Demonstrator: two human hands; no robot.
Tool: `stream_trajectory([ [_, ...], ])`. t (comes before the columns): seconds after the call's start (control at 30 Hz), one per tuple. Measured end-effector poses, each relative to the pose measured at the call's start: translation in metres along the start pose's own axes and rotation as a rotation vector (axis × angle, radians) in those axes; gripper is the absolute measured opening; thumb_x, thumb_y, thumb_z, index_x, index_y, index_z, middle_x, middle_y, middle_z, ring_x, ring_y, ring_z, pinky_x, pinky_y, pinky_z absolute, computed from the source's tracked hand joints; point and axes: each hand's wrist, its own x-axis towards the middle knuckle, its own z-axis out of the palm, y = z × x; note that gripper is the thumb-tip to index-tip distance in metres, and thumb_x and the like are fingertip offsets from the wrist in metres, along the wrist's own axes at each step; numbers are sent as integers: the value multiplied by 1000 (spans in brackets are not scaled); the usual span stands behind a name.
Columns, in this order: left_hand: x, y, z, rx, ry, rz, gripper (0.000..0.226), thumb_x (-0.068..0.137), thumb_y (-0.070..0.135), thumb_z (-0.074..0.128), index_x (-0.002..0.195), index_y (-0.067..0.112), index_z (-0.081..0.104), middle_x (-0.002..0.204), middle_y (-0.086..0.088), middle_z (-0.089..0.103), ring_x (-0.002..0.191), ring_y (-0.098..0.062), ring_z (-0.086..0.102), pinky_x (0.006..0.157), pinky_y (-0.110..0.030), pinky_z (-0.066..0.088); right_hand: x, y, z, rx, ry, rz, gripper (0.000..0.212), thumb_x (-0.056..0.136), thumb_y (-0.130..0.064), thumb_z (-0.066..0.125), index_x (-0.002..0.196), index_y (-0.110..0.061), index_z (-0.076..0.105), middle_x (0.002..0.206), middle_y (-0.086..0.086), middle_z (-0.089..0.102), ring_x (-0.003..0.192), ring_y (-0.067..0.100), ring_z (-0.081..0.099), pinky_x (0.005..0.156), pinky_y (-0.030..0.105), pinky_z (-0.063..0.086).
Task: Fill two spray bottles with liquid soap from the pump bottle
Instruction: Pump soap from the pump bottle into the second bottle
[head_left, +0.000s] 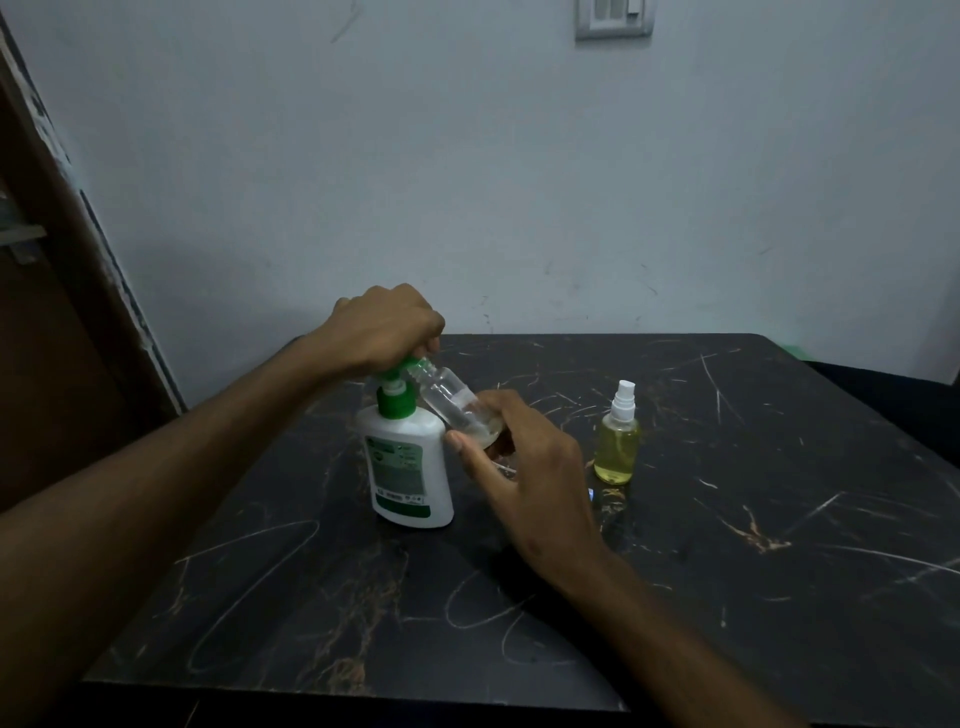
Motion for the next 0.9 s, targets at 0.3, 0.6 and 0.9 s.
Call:
stream_trajectory([
  [0.3, -2, 0, 1, 11, 15, -3, 45, 74, 41, 43, 90, 20, 79, 87, 7, 79, 93, -19, 71, 102, -53, 52, 0, 5, 2, 15, 4, 6, 27, 98, -42, 68, 119, -27, 63, 107, -15, 68, 94, 2, 64, 78, 30, 56],
  [0.6, 3, -4, 7, 85, 42, 45, 28, 99, 27, 52, 95, 18, 79, 97, 3, 78, 99, -23, 70, 104, -54, 49, 1, 4, -1, 12, 13, 13, 26, 98, -42, 67, 117, -25, 64, 105, -15, 68, 92, 3, 64, 77, 28, 56],
  [0.9, 2, -3, 7, 135, 45, 68, 28, 103, 24, 52, 97, 17, 78, 99, 2, 77, 101, -24, 70, 103, -56, 50, 2, 2, -2, 2, 13, 20, 26, 98, -43, 66, 117, -25, 64, 105, -14, 68, 90, 0, 62, 76, 19, 52],
])
